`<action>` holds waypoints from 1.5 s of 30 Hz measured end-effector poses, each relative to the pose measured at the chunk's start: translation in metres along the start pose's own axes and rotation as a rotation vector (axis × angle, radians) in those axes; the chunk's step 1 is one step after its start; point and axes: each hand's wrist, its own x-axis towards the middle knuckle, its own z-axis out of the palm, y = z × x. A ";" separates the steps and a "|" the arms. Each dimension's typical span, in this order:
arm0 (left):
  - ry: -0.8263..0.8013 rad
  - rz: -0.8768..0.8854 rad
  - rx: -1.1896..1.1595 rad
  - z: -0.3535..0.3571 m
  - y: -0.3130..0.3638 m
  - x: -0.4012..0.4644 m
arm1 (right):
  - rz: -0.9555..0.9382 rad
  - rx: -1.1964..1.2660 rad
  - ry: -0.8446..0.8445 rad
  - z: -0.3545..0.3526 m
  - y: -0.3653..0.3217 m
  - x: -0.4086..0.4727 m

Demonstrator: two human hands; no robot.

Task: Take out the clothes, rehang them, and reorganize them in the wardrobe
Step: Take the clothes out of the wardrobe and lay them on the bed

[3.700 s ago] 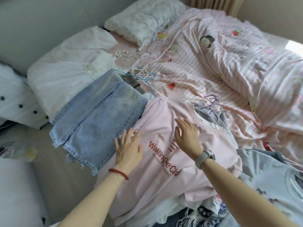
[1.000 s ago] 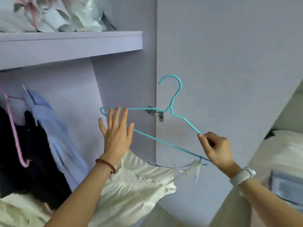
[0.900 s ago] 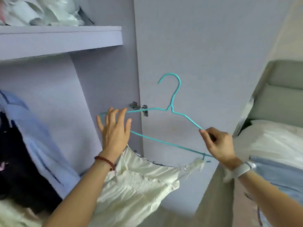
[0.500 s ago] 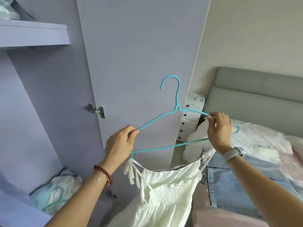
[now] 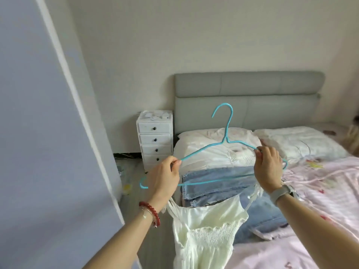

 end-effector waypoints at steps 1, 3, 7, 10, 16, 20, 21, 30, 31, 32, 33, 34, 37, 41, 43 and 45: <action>-0.002 0.009 0.013 0.019 0.007 0.017 | -0.002 -0.029 -0.019 0.002 0.015 0.007; 0.024 0.042 0.091 0.053 0.017 0.051 | -0.050 -0.069 -0.072 0.005 0.040 0.023; 0.043 0.031 0.169 0.099 0.027 0.113 | -0.246 -0.155 -0.227 0.019 0.071 0.049; 0.103 0.066 0.177 0.112 0.029 0.155 | -0.192 -0.044 -0.214 0.040 0.066 0.077; 0.301 -0.086 0.073 0.103 0.045 0.246 | -0.049 0.305 -0.134 0.090 -0.004 0.163; 0.241 -0.001 0.040 0.106 0.063 0.269 | 0.060 0.453 -0.055 0.108 -0.056 0.230; 0.231 0.016 0.041 0.106 0.065 0.276 | 0.090 0.496 -0.026 0.110 -0.067 0.247; 0.075 0.160 -0.026 0.143 0.079 0.346 | 0.346 0.551 0.252 0.130 -0.045 0.333; 0.040 0.169 -0.033 0.156 0.081 0.350 | 0.373 0.520 0.270 0.132 -0.028 0.337; 0.001 0.173 -0.037 0.171 0.084 0.352 | 0.401 0.478 0.277 0.135 -0.008 0.338; -0.041 0.178 -0.040 0.188 0.087 0.352 | 0.430 0.433 0.275 0.138 0.013 0.336; -0.082 0.189 -0.041 0.207 0.089 0.350 | 0.456 0.390 0.265 0.142 0.036 0.334; -0.209 0.248 -0.039 0.276 0.093 0.344 | 0.494 0.309 0.200 0.167 0.106 0.316; -0.432 0.220 -0.032 0.384 0.085 0.329 | 0.618 0.217 0.104 0.223 0.205 0.286; -0.562 0.165 -0.006 0.437 0.072 0.313 | 0.707 0.154 0.058 0.251 0.258 0.269; -0.692 0.109 0.035 0.487 0.057 0.294 | 0.791 0.096 0.047 0.273 0.310 0.252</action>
